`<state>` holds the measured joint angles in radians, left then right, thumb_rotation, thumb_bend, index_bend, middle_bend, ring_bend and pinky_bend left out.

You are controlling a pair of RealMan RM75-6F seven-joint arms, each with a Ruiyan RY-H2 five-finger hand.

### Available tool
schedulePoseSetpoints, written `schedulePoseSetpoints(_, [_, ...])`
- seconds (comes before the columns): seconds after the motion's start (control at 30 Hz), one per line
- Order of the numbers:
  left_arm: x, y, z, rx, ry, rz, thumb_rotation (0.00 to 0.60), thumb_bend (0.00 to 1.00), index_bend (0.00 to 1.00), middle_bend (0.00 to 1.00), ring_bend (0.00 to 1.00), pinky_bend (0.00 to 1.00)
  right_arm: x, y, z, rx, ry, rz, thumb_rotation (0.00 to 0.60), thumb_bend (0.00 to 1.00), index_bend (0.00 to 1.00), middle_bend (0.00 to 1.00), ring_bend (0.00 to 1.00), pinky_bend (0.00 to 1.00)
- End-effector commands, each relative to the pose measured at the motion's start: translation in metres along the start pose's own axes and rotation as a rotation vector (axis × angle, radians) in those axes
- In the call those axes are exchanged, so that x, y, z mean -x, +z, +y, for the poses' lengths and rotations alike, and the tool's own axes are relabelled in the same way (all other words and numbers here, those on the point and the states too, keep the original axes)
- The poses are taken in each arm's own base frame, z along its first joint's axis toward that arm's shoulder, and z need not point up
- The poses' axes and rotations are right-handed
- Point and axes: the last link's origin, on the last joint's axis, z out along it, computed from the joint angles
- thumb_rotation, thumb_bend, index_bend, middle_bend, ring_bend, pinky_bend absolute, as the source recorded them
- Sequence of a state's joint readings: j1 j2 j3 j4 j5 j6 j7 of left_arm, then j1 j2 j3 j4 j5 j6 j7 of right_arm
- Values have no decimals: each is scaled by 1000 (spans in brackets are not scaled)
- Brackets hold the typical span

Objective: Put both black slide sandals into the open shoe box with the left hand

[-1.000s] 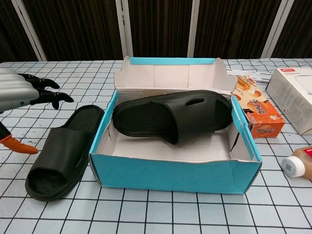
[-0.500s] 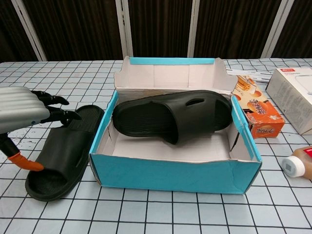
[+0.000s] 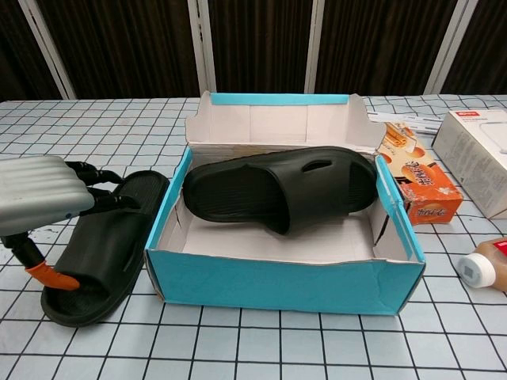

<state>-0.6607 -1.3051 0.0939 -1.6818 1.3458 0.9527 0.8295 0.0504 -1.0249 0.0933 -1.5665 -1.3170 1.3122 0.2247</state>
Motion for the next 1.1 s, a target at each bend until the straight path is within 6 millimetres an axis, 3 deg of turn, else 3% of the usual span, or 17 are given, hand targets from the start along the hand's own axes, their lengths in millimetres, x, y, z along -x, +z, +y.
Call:
schedulePoseSetpoints(0.03, [1,2,0,-3,15,-2,284,206,41,252,52,140,0,-1,0,0,1,3,600,233,259,254,260,213])
schedulePoseSetpoints(0.23, [2,5,2,-2,77,11,306,290,36,297,52,140,0,-1,0,-8,2,1,600,233,259,254,260,213])
schedulePoseSetpoints(0.57, [0,8,2,-3,111,18,530,441,73,337,51,140,-1,-1,1,-6,7,-1,600,233,259,254,260,213])
schedulePoseSetpoints(0.83, [-11,-9,-11,-46,161,58,538,472,78,337,52,140,-1,-1,1,-6,9,0,600,234,259,254,260,213])
schedulePoseSetpoints(1.1, [-32,-55,-39,-160,242,59,540,483,85,336,52,140,0,-2,-1,-14,10,0,600,233,259,254,261,213])
